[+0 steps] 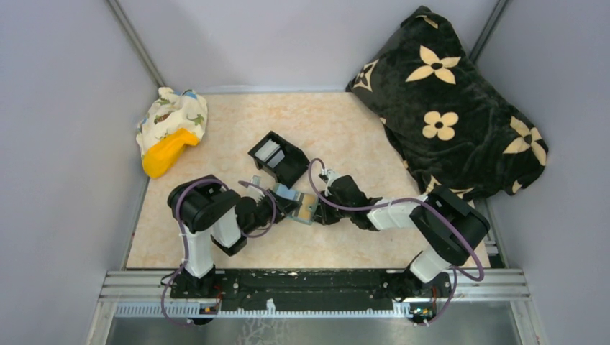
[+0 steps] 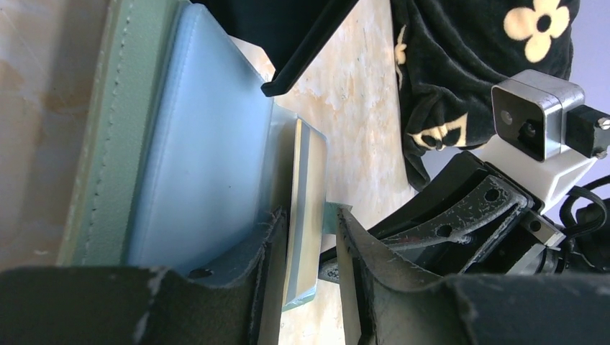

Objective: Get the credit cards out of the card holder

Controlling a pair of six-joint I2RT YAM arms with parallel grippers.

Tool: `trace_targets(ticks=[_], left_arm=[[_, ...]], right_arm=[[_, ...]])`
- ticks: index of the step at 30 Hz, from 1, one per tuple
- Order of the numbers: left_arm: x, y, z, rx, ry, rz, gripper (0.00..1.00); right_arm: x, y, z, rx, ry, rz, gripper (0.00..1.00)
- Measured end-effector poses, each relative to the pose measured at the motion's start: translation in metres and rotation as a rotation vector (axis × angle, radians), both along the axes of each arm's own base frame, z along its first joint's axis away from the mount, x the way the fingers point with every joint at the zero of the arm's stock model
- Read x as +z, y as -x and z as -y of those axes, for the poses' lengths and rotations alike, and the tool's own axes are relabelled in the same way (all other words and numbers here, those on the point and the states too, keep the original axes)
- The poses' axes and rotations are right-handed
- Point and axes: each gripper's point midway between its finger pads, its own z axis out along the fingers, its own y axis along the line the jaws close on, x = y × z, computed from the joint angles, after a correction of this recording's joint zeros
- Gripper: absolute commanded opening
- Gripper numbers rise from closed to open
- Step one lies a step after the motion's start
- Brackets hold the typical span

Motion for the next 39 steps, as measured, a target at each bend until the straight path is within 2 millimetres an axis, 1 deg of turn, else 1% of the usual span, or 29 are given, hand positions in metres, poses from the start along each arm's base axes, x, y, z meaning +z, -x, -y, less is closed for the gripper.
trace_targets(ticks=[9,17,22,27,33,39], left_arm=[[0.001,0.01,0.005,-0.064,0.014,-0.014,0.38],[0.0,0.02,0.015,-0.139,0.055,-0.063,0.41],[-0.002,0.024,0.023,-0.184,0.085,-0.108,0.34],[-0.004,0.026,0.028,-0.211,0.099,-0.13,0.31],[-0.005,0.029,0.024,-0.214,0.097,-0.14,0.36],[-0.002,0.036,0.009,-0.215,0.098,-0.156,0.4]], right_arm=[[-0.001,-0.004,0.006,-0.005,-0.016,-0.037,0.0],[-0.001,-0.008,0.011,-0.013,-0.012,-0.041,0.0],[-0.001,-0.012,0.013,-0.02,-0.01,-0.032,0.0],[0.0,-0.013,0.013,-0.019,-0.009,-0.025,0.0],[0.0,-0.014,0.013,-0.019,-0.01,-0.021,0.0],[-0.001,-0.018,0.009,-0.02,-0.026,-0.01,0.0]])
